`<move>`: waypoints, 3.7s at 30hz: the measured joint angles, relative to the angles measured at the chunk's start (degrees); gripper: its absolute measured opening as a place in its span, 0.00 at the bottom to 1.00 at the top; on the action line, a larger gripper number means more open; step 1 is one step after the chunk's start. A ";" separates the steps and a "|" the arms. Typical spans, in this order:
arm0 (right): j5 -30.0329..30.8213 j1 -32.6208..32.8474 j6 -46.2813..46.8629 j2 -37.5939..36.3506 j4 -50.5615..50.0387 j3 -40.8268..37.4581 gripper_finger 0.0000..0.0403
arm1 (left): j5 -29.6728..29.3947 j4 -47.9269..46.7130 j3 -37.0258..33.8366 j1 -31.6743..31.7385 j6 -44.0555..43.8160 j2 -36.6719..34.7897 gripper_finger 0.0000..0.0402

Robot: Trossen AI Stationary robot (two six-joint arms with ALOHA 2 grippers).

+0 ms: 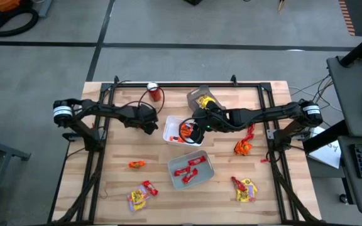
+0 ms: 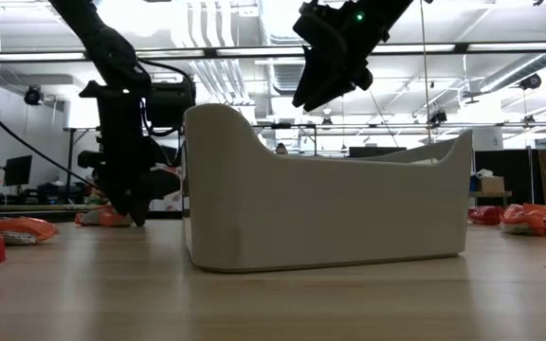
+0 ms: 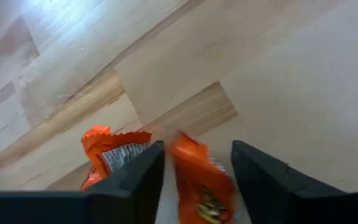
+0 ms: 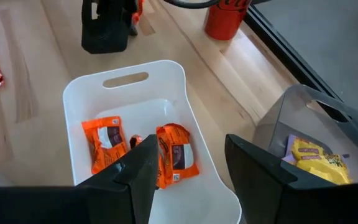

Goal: Sort candy
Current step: Put the orange chocolate pack into the white bin, then put the red chocolate pack into the gray bin

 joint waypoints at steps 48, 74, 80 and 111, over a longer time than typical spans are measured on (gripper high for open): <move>-1.96 7.26 3.84 -3.76 -1.81 -6.97 0.44 | 16.58 54.16 2.06 -14.36 27.44 -2.00 0.02; -1.70 7.23 4.86 -3.76 0.09 -8.28 0.44 | 16.57 39.70 8.62 -14.46 26.99 0.43 0.33; -2.05 7.23 6.83 -3.76 -2.80 -8.28 0.44 | 16.56 31.89 8.62 -15.56 26.75 -4.83 0.35; -35.68 17.53 42.03 -3.92 -34.78 -5.79 0.44 | 15.93 18.86 5.70 -23.41 27.04 -20.99 0.33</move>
